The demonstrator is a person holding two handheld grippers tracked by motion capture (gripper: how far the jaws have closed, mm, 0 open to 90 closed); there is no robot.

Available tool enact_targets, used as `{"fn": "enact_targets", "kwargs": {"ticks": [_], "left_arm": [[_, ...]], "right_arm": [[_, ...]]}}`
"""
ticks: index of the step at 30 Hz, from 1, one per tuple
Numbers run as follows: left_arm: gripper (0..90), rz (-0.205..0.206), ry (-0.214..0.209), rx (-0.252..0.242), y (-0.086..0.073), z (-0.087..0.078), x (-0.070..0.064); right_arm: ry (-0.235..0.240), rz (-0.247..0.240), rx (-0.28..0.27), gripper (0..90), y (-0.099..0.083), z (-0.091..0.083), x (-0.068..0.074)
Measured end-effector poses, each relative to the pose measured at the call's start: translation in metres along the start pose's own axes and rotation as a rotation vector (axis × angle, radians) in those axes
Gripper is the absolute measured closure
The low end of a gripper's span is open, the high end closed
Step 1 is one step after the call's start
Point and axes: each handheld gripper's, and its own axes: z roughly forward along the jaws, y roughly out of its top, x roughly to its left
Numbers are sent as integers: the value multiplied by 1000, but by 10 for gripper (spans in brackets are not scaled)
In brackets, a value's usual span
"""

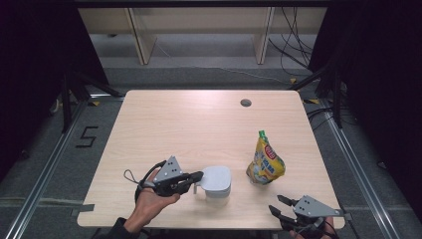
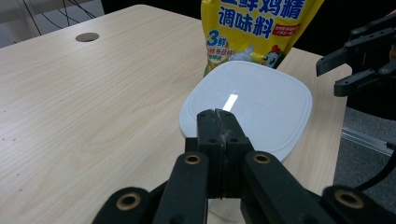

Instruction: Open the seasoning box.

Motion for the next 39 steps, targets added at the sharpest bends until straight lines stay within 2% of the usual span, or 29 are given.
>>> {"fn": "enact_targets", "kwargs": {"ticks": [1,2,3,5,6,9,12,15,16,17,18,20,21,24,26,27,28,30,31,33,36,37,39], "left_arm": [[889,-2,0,-2,0,0,0],[889,-6,1,-2,-1,0,0],[889,-15,1,-4,-1,0,0],[889,-11,0,-6,-1,0,0],[889,-12,0,-6,-1,0,0],[889,-13,1,-6,-1,0,0],[889,-15,1,-9,-1,0,0],[889,-22,3,-7,-2,-1,0],[889,1,-2,-6,-2,-1,1],[889,-1,-1,-6,-2,-1,1],[889,0,0,-4,-2,-1,1],[889,1,2,-3,-3,-1,2],[889,-16,7,-5,-3,-2,1],[889,-29,8,-7,-4,-1,0],[889,-19,6,-7,-4,-1,0],[889,-28,7,-7,-4,-1,0],[889,-17,7,-6,-4,-1,1],[889,4,2,-7,-3,-1,2],[889,3,2,-7,-3,-1,1],[889,-27,5,-7,-4,-1,0],[889,-16,7,-5,-3,-1,0],[889,-28,6,-7,-4,-1,0],[889,-27,5,-7,-4,-1,0]], "right_arm": [[0,23,7,553,0,-1,2],[3,23,3,560,0,-1,2],[3,-1,-13,569,1,0,0],[26,-5,-10,612,2,0,1],[29,-17,-34,625,2,1,1],[36,-37,-34,668,6,3,6],[28,-83,-34,708,11,5,9],[23,-85,-46,747,13,5,10],[21,-79,-49,758,14,5,9],[24,-78,-54,779,14,5,9],[47,-81,-63,795,15,8,9],[47,-77,-65,819,18,9,11],[55,-88,-64,832,19,10,12],[57,-111,-65,863,23,16,16],[66,-101,-75,886,27,19,21],[77,-88,-83,893,28,21,23],[82,-108,-91,897,31,23,23],[87,-115,-99,900,36,28,26],[94,-122,-100,900,38,30,27],[104,-134,-103,900,42,35,29],[118,-140,-113,900,49,42,33],[113,-133,-124,900,51,44,33],[133,-133,-132,900,56,47,34]]}}
